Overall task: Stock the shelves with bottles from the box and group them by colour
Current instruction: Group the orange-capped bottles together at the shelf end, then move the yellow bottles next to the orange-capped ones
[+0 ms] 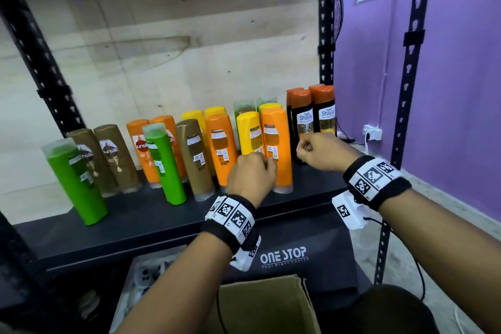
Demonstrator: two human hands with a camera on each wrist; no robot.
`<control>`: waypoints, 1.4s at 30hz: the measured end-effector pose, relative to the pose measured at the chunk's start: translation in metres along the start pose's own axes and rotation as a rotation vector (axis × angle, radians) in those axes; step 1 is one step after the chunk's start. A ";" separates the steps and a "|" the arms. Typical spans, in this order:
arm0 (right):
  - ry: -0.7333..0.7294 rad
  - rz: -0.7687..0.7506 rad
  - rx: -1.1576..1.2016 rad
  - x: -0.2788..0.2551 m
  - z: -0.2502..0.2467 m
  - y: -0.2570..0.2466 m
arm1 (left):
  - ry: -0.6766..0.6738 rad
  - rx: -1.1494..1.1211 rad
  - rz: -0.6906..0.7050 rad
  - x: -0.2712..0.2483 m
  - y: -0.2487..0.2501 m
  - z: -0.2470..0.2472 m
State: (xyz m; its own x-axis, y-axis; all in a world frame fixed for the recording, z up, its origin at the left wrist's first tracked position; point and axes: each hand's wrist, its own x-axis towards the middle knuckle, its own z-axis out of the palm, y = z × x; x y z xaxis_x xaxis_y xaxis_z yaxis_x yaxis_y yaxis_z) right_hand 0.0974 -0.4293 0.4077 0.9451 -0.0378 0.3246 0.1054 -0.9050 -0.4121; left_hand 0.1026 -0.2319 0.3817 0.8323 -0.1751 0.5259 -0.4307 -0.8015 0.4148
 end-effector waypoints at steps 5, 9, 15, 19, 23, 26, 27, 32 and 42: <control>0.061 0.040 0.136 0.000 0.023 -0.007 | 0.079 -0.132 -0.124 -0.001 -0.024 -0.004; 0.127 0.039 0.217 0.004 0.040 -0.011 | 0.053 -0.248 -0.206 0.004 -0.028 0.004; 0.185 0.032 0.321 0.005 0.057 -0.017 | 0.012 -0.360 -0.205 0.012 -0.025 0.016; 0.179 0.027 0.338 0.006 0.062 -0.018 | 0.035 -0.371 -0.212 0.016 -0.024 0.018; 0.170 0.020 0.325 0.006 0.063 -0.019 | 0.079 -0.435 -0.209 0.014 -0.028 0.021; 0.185 0.024 0.342 0.003 0.064 -0.022 | 0.129 -0.467 -0.199 0.007 -0.034 0.021; 0.190 0.021 0.344 0.002 0.065 -0.023 | 0.148 -0.465 -0.199 0.004 -0.036 0.020; 0.219 0.041 0.401 0.000 0.074 -0.031 | 0.214 -0.462 -0.198 -0.003 -0.047 0.008; 0.191 -0.027 0.412 0.005 0.090 -0.063 | 0.259 -0.489 -0.250 -0.009 -0.073 -0.015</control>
State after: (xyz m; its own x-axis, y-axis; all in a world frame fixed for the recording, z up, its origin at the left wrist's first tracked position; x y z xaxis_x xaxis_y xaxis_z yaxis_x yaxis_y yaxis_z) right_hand 0.1236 -0.3345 0.3587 0.8703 -0.1294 0.4753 0.2798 -0.6641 -0.6933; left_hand 0.1212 -0.1634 0.3578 0.8436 0.1784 0.5065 -0.3946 -0.4338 0.8100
